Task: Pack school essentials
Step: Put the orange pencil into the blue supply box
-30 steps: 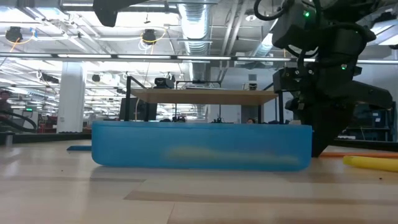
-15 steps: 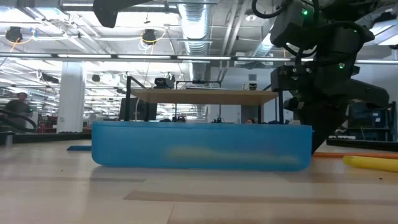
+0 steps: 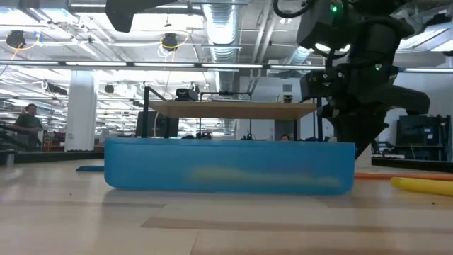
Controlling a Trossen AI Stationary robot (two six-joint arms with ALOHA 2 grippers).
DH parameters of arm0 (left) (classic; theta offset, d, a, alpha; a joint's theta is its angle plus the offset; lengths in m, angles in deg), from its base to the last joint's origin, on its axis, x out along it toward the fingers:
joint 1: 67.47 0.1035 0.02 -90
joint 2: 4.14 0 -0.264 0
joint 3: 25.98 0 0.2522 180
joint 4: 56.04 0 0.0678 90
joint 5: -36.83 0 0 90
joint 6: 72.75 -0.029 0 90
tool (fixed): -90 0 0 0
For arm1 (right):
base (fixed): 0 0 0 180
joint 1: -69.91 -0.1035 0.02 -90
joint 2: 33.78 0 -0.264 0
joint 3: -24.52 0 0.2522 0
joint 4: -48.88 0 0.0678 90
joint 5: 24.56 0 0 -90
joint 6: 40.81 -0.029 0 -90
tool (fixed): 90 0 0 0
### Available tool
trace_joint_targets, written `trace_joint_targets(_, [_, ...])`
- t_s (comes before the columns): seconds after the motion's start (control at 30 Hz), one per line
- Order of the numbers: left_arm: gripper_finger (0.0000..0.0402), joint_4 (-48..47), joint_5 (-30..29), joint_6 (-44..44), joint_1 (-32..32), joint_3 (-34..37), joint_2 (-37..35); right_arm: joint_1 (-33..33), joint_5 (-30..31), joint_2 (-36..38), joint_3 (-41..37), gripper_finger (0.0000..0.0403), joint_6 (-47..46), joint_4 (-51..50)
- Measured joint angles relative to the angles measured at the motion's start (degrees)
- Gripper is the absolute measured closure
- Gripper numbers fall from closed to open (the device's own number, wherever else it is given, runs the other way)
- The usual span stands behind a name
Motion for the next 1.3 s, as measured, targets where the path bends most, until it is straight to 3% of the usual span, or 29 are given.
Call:
trace_joint_targets(0.23, [0.0214, 0.0, -0.02, 0.51, 0.0, 0.0, 0.0, -0.52, 0.98, 0.57, 0.76, 0.0402, 0.42, -1.28])
trace_joint_targets(0.47, [0.0214, -0.34, -0.02, 0.52, 0.0, 0.0, 0.0, -0.86, 1.22, 5.76, 0.62, 0.0396, 0.65, 0.98])
trace_joint_targets(0.67, [0.0214, -0.82, -0.02, 0.98, 0.0, 0.0, 0.0, -0.6, -3.18, 12.86, -5.81, 0.0394, 1.75, 12.87])
trace_joint_targets(0.9, [0.0214, -0.97, -0.02, 1.44, 0.0, 0.0, 0.0, -0.48, -3.54, 18.77, -10.73, 0.0393, 1.74, 15.53])
trace_joint_targets(1.3, [0.0214, -1.03, 0.0, 1.57, 0.44, 0.0, 0.0, -0.48, -4.61, 19.5, -11.04, 0.0375, 1.3, 15.94])
